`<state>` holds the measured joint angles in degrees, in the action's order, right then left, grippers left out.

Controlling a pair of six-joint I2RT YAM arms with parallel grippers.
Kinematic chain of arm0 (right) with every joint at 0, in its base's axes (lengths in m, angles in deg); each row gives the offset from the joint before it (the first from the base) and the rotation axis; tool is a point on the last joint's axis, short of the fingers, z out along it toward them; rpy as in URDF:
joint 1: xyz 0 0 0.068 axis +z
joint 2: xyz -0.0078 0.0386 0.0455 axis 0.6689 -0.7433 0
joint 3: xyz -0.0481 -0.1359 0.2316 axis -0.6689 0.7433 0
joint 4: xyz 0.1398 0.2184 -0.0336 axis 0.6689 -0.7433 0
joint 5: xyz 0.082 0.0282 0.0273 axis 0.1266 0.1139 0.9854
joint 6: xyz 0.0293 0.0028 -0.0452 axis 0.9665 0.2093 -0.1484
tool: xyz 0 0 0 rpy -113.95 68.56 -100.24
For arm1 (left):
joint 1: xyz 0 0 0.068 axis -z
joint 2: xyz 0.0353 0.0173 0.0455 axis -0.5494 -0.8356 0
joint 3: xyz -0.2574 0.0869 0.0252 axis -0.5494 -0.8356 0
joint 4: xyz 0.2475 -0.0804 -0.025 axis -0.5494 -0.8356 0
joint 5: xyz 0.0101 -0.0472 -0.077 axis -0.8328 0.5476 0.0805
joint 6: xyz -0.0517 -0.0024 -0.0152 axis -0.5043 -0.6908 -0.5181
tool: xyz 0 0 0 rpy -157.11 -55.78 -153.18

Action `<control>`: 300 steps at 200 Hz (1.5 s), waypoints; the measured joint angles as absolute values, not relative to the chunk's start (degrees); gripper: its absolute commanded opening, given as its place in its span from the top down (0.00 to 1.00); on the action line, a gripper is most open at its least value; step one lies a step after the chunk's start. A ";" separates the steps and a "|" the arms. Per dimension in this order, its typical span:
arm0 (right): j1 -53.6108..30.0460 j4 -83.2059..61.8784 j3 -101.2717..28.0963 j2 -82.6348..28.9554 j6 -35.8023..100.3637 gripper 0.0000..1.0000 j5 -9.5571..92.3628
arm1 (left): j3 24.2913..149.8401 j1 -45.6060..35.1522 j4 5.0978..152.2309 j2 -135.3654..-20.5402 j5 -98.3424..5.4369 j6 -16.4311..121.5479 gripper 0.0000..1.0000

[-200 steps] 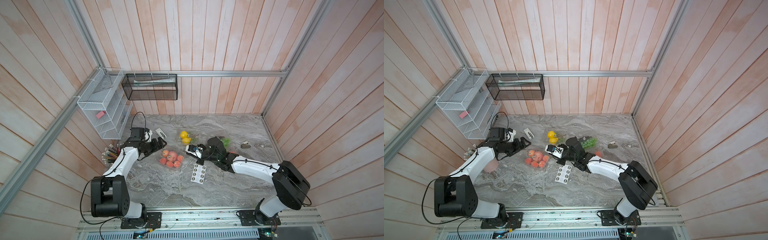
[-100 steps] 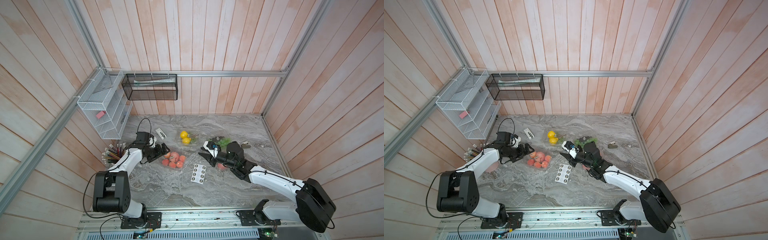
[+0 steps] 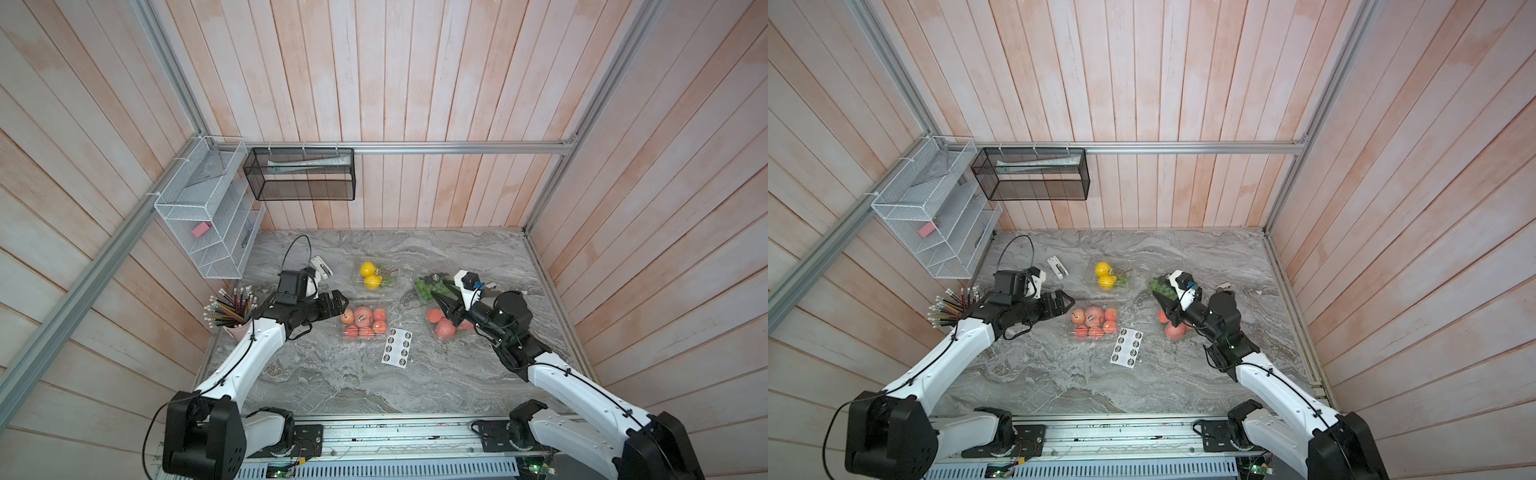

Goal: Label fruit boxes
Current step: Move the fruit box to the center of the board, then reset both arms

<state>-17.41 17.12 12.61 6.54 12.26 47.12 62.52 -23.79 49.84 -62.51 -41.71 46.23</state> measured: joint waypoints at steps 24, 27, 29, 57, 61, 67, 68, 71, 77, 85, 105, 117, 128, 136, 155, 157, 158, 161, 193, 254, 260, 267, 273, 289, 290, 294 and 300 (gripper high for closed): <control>-27.90 17.66 17.62 10.91 14.97 0.02 42.07 | 56.02 -25.95 64.35 -54.51 -53.08 49.72 0.00; -29.38 17.90 18.41 11.15 15.37 0.02 41.52 | 54.84 -26.19 66.12 -53.90 -54.34 50.27 0.00; -30.43 18.08 18.87 11.24 15.56 0.02 41.11 | 53.97 -26.34 67.37 -53.55 -55.20 50.73 0.00; -41.01 20.13 24.59 9.80 17.92 0.02 36.87 | 42.76 -27.09 84.35 -55.43 -64.48 57.75 0.00; -41.78 20.77 25.34 9.29 18.01 0.02 36.41 | 41.10 -27.09 86.86 -56.35 -65.51 58.82 0.00; -42.67 21.86 26.45 8.27 18.12 0.02 35.32 | 38.89 -27.11 90.27 -57.72 -66.85 60.37 0.00; -42.74 21.92 26.56 8.16 18.12 0.02 35.23 | 38.39 -27.11 91.06 -58.07 -67.15 60.68 0.00; -43.11 22.69 27.11 7.46 18.10 0.02 34.64 | 37.38 -27.15 92.74 -58.84 -67.76 61.40 0.00; -43.53 23.96 28.00 6.37 18.10 0.02 33.76 | 35.35 -27.26 96.29 -60.43 -68.86 62.82 0.00; -43.94 26.08 29.31 4.73 18.10 0.02 32.47 | 33.18 -27.52 100.85 -62.42 -69.77 64.37 0.00; -44.73 33.68 32.57 0.22 18.16 0.02 30.09 | 28.44 -28.66 114.14 -68.00 -70.76 67.17 0.00; -45.14 38.62 34.12 -3.08 18.36 0.02 29.44 | 25.99 -29.27 121.90 -70.82 -70.67 67.89 0.00; -45.41 42.78 34.78 -6.29 18.51 0.02 29.28 | 24.38 -29.82 128.50 -73.18 -70.47 68.41 0.00; -45.43 45.62 34.82 -8.43 18.71 0.02 29.33 | 23.98 -30.23 132.50 -75.25 -70.23 68.59 0.00; -45.45 53.55 34.67 -13.57 18.73 0.02 30.20 | 23.37 -30.78 144.81 -82.22 -69.64 68.89 0.00; -45.45 54.29 34.56 -14.22 18.60 0.02 30.40 | 23.31 -30.76 145.86 -83.08 -69.71 68.98 0.00; -45.45 54.69 34.52 -14.55 18.47 0.02 30.51 | 23.28 -30.78 146.18 -83.32 -69.67 68.98 0.00; -45.45 55.50 34.38 -15.21 18.27 0.02 30.70 | 23.15 -30.80 147.30 -84.19 -69.69 69.02 0.00; -45.45 67.10 33.51 -24.91 17.66 0.02 31.14 | 24.24 -32.38 148.26 -84.54 -69.56 68.04 0.00; -45.45 66.64 29.12 -27.58 17.62 0.02 30.75 | 28.35 -33.23 145.77 -84.30 -69.36 67.14 0.00; -45.45 65.73 28.11 -27.56 17.62 0.02 30.77 | 28.35 -33.23 145.68 -84.30 -69.36 67.17 0.00; -45.47 65.42 27.46 -27.53 17.64 0.02 30.77 | 28.35 -33.23 145.53 -84.30 -69.34 67.17 0.00; -45.45 65.75 27.41 -27.58 17.66 0.02 30.77 | 28.35 -33.23 145.42 -84.30 -69.25 67.14 0.00; -45.45 65.44 27.56 -27.58 17.66 0.02 30.77 | 28.35 -33.23 145.42 -84.30 -69.21 67.17 0.00; -45.47 65.40 27.56 -27.58 17.66 0.02 30.77 | 28.35 -33.23 145.42 -84.30 -69.21 67.17 0.00; -45.45 65.31 27.59 -27.60 17.66 0.02 30.75 | 28.35 -33.23 145.40 -84.30 -69.21 67.17 0.00; -45.45 65.31 27.61 -27.62 17.66 0.02 30.77 | 28.35 -33.23 145.38 -84.30 -69.18 67.17 0.00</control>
